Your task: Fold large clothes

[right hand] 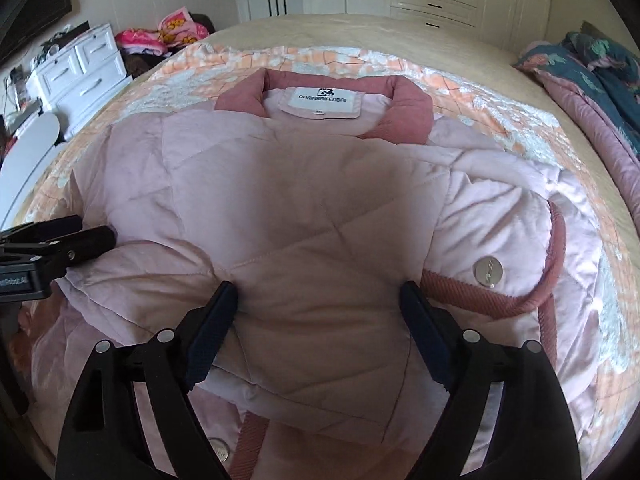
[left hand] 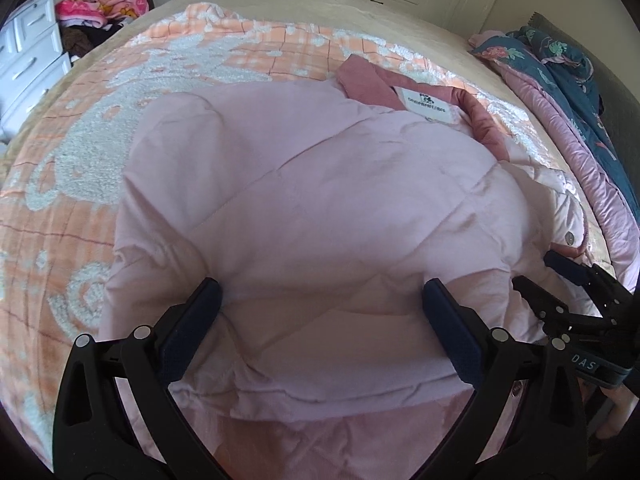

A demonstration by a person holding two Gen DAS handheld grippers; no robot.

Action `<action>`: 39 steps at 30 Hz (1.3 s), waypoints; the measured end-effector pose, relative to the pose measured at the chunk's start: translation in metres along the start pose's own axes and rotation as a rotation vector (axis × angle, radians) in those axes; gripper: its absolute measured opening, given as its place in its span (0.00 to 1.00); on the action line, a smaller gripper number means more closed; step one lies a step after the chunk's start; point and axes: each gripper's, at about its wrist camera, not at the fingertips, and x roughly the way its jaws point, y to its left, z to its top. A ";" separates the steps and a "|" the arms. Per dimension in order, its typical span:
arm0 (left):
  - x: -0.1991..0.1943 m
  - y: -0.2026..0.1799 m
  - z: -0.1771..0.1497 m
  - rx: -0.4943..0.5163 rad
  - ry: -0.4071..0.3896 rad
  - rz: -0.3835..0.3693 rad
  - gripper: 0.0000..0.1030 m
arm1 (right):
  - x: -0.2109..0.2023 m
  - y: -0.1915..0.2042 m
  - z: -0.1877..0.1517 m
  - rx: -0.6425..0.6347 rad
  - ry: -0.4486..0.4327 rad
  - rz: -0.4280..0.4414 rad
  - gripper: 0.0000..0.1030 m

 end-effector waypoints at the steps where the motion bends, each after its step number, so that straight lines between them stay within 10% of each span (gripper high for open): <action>1: -0.003 0.000 -0.001 -0.003 -0.002 0.000 0.92 | -0.005 0.000 -0.002 0.012 -0.001 0.004 0.80; 39: -0.166 -0.033 -0.033 -0.018 -0.179 -0.041 0.92 | -0.214 -0.013 -0.036 0.139 -0.235 0.100 0.96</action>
